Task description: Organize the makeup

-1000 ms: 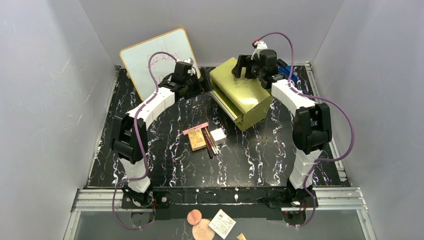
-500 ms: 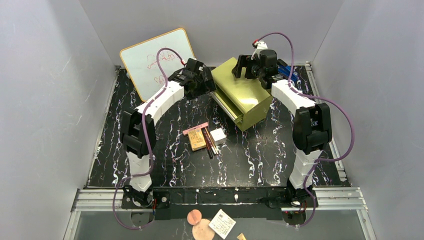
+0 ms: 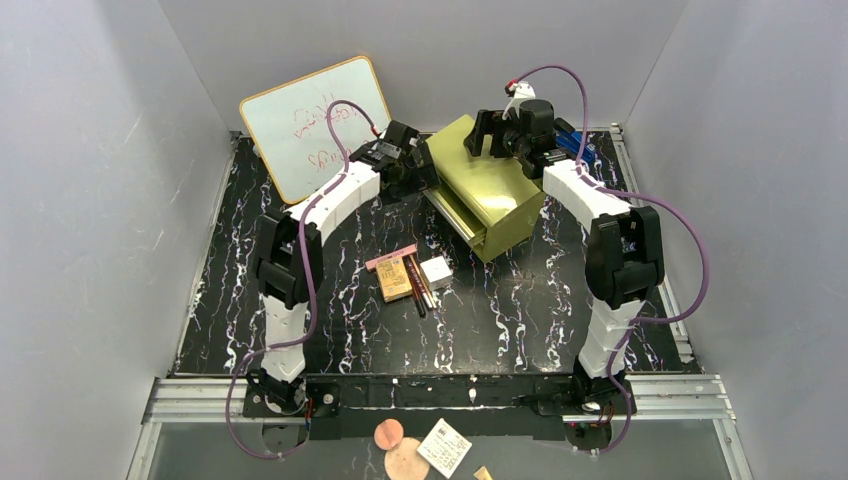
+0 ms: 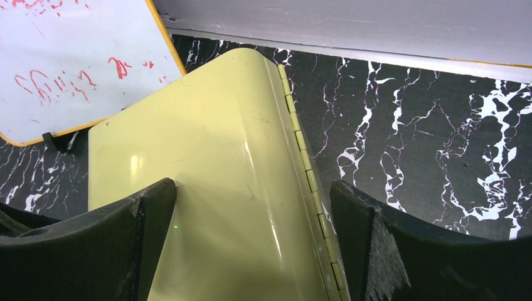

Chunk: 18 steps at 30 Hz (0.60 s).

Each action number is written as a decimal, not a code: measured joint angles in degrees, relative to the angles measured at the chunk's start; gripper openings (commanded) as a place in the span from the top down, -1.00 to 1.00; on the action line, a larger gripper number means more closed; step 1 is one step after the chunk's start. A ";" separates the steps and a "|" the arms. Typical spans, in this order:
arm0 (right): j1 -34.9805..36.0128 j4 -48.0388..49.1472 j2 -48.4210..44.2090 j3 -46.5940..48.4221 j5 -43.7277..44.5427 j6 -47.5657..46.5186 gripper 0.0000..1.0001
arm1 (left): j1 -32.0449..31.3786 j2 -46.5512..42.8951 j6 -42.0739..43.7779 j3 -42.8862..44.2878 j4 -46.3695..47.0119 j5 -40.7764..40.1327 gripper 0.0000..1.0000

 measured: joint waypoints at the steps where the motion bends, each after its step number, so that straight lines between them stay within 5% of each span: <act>1: 0.00 0.02 0.00 0.00 0.00 -0.02 -0.97 | 0.00 0.04 0.00 0.02 -0.09 -0.07 -0.97; 18: 0.00 0.46 -0.02 -0.26 0.02 -0.07 -0.97 | -0.04 -4.07 2.40 -4.81 -1.07 -5.42 -0.97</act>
